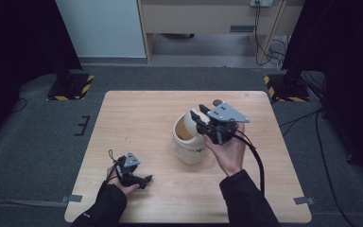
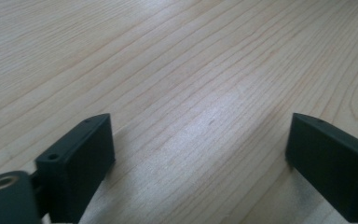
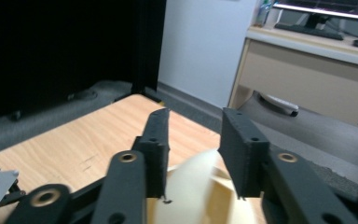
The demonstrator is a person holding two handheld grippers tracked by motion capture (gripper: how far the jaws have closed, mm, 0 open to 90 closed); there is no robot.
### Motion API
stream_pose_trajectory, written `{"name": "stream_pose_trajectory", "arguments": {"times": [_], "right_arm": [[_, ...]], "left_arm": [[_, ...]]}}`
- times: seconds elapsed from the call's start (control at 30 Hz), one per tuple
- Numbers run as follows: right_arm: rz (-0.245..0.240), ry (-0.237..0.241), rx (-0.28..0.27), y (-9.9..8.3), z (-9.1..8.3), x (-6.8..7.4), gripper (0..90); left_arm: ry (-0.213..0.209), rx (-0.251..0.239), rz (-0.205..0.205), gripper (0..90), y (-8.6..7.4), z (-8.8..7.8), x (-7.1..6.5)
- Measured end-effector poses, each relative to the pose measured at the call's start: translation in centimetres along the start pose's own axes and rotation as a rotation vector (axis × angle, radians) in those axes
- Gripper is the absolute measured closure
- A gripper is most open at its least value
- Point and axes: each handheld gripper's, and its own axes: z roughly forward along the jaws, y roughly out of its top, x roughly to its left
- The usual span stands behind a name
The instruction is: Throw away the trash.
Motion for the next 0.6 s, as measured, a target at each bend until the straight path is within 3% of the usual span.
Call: {"name": "stream_pose_trajectory", "arguments": {"times": [0.07,0.27,0.4,0.6], "right_arm": [[0.037,0.005,-0.027,-0.3,-1.1,-1.1,45.5],[0.140,0.010,-0.049,-2.8,-4.2,-3.6,28.8],[0.163,-0.015,-0.019,-5.2,-5.4,-5.0,22.8],[0.188,-0.048,0.082,-9.6,-6.1,-6.8,19.8]], "left_arm": [[-0.001,-0.006,0.001,1.3,-0.1,0.1,-0.1],[-0.004,-0.018,0.004,0.0,-0.2,0.2,-0.1],[-0.003,-0.019,0.004,0.0,-0.2,0.3,-0.1],[-0.003,-0.019,0.005,0.0,-0.2,0.3,-0.1]]}}
